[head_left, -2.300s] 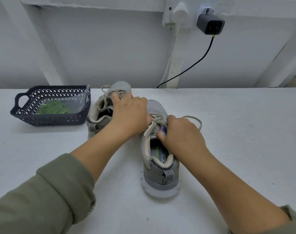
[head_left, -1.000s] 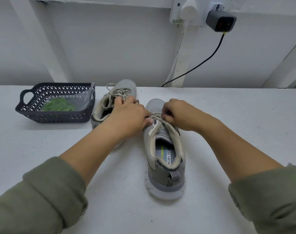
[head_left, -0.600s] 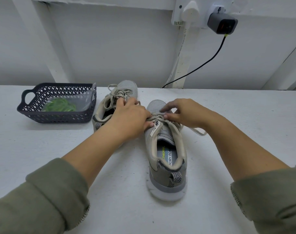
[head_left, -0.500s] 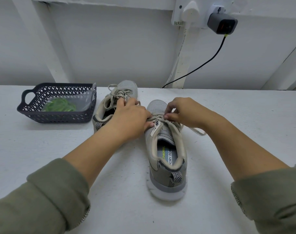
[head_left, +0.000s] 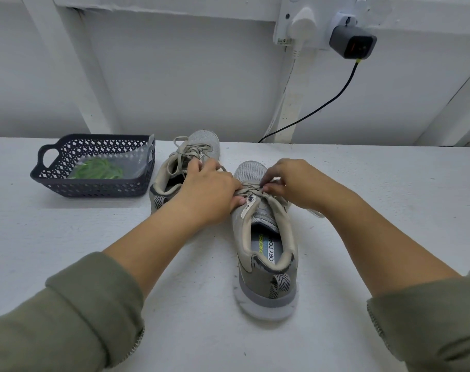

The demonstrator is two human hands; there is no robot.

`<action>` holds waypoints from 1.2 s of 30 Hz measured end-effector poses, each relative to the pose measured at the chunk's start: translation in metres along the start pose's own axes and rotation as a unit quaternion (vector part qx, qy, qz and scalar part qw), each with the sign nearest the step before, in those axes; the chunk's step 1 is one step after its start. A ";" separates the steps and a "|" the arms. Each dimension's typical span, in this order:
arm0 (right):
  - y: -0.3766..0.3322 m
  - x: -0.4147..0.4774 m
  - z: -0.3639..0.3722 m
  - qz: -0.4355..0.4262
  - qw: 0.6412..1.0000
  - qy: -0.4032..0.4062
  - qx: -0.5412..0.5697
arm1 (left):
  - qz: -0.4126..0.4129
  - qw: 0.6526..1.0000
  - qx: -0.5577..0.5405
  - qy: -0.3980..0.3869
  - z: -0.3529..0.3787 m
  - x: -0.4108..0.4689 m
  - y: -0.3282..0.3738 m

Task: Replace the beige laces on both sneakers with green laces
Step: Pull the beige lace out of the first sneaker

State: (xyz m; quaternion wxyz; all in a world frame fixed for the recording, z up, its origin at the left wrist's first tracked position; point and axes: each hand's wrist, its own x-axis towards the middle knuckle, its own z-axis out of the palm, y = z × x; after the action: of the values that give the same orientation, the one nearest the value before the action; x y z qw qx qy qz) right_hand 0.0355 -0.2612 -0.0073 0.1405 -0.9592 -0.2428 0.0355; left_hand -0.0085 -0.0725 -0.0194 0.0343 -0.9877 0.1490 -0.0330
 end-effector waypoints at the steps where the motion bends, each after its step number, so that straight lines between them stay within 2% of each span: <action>1: -0.001 0.001 0.001 0.000 1.000 -0.001 -0.023 | 0.000 1.000 0.001 0.001 0.000 0.000 0.000; 4: -0.003 0.000 0.005 0.010 0.999 0.025 -0.028 | -0.001 1.000 0.001 0.001 0.001 0.000 -0.001; 6: 0.000 -0.002 0.008 0.080 0.990 0.091 0.077 | -0.004 1.000 -0.006 0.001 0.001 0.000 -0.001; 7: 0.000 -0.003 0.010 0.136 0.967 0.121 0.177 | -0.006 1.000 -0.011 0.001 0.001 0.001 -0.001; 9: 0.001 -0.003 0.014 0.245 0.884 0.148 0.370 | -0.008 1.000 -0.016 0.001 0.001 0.001 -0.001; 10: 0.001 -0.003 0.015 0.275 0.865 0.151 0.391 | -0.007 1.000 -0.016 0.001 0.002 0.001 -0.001; 11: 0.003 -0.004 0.016 0.272 0.887 0.155 0.338 | -0.007 1.000 -0.014 0.002 0.002 0.001 -0.001; 12: 0.004 -0.004 0.015 0.242 0.926 0.159 0.241 | -0.006 1.000 -0.012 0.003 0.002 0.000 0.000; 13: 0.003 -0.006 0.012 0.189 0.958 0.159 0.143 | -0.006 1.000 -0.010 0.003 0.002 0.000 -0.001; 15: 0.003 -0.007 0.007 0.068 0.991 0.110 0.042 | -0.009 1.000 -0.009 0.002 0.002 0.000 -0.001; 18: 0.002 -0.005 0.003 0.003 1.000 0.018 -0.008 | -0.009 1.000 -0.007 0.003 0.001 0.000 0.000; 28: 0.001 -0.005 0.015 -0.028 0.996 0.060 -0.058 | -0.009 1.000 0.008 0.001 0.003 -0.002 0.003; 30: 0.002 -0.006 0.015 -0.017 0.996 0.080 -0.040 | -0.009 1.000 0.003 -0.002 0.002 -0.002 0.002; 32: 0.005 -0.006 0.017 0.035 0.991 0.127 0.000 | -0.012 1.000 -0.006 -0.007 0.001 -0.002 0.002; 35: 0.014 -0.006 0.019 0.192 0.955 0.214 0.081 | -0.015 1.000 -0.009 -0.011 0.000 -0.002 0.003; 36: 0.017 -0.007 0.020 0.247 0.943 0.208 0.080 | -0.015 1.000 -0.007 -0.010 0.000 -0.002 0.003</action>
State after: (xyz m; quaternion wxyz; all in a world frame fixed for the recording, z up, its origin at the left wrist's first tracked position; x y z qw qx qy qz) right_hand 0.0343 -0.2740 -0.0309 0.2508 -0.9608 0.0399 -0.1115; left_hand -0.0113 -0.0747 -0.0195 0.0286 -0.9903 0.1345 -0.0223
